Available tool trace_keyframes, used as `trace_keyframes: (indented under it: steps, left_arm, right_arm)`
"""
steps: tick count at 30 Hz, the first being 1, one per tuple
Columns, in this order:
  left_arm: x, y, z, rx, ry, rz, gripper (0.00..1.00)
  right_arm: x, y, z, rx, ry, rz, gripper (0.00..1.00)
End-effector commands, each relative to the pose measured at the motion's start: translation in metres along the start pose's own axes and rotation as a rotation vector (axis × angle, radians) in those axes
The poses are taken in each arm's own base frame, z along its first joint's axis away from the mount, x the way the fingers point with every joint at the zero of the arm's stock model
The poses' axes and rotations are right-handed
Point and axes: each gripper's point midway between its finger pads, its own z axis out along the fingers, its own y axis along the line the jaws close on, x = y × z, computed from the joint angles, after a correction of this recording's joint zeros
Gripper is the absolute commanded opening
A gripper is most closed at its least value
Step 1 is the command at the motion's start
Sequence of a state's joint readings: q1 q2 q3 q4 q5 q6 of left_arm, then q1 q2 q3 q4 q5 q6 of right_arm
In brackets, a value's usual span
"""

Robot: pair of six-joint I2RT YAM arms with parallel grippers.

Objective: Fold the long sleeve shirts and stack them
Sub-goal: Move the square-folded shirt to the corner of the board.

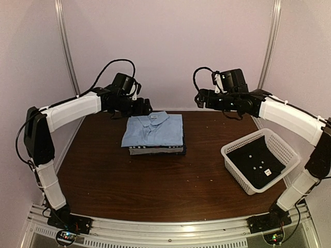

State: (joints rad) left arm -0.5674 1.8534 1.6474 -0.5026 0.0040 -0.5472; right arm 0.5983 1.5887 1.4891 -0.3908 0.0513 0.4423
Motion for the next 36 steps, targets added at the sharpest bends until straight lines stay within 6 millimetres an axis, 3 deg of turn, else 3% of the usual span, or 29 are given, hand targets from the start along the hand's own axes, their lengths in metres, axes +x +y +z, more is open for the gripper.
trace_keyframes:
  steps: [1, 3, 9, 16, 20, 26, 31, 36]
  left_arm:
    - [-0.007, -0.075, -0.002, 0.096, -0.058, 0.081, 0.84]
    - [0.001, -0.109, 0.005, 0.135, -0.062, 0.119, 0.84]
    - [0.031, -0.180, 0.038, 0.234, -0.037, 0.215, 0.84]
    - [0.070, -0.232, 0.085, 0.295, -0.003, 0.276, 0.84]
    - [0.089, -0.238, 0.112, 0.300, 0.022, 0.278, 0.84]
    - [0.114, -0.228, 0.149, 0.267, 0.059, 0.270, 0.84]
    - [0.137, -0.211, 0.178, 0.246, 0.117, 0.237, 0.85]
    - [0.145, -0.188, 0.194, 0.208, 0.151, 0.184, 0.84]
  right_arm:
    - [-0.009, -0.012, -0.028, 0.019, -0.072, 0.035, 0.99]
    - [-0.015, -0.014, -0.043, 0.009, -0.107, 0.051, 1.00]
    - [-0.020, -0.022, -0.077, 0.007, -0.165, 0.077, 1.00]
    - [-0.020, -0.026, -0.106, -0.024, -0.213, 0.129, 1.00]
    - [-0.018, -0.028, -0.117, -0.031, -0.215, 0.139, 1.00]
    - [-0.017, -0.032, -0.129, -0.032, -0.226, 0.152, 1.00]
    - [-0.014, -0.032, -0.132, -0.040, -0.217, 0.163, 1.00]
    - [-0.010, -0.034, -0.132, -0.038, -0.211, 0.168, 1.00]
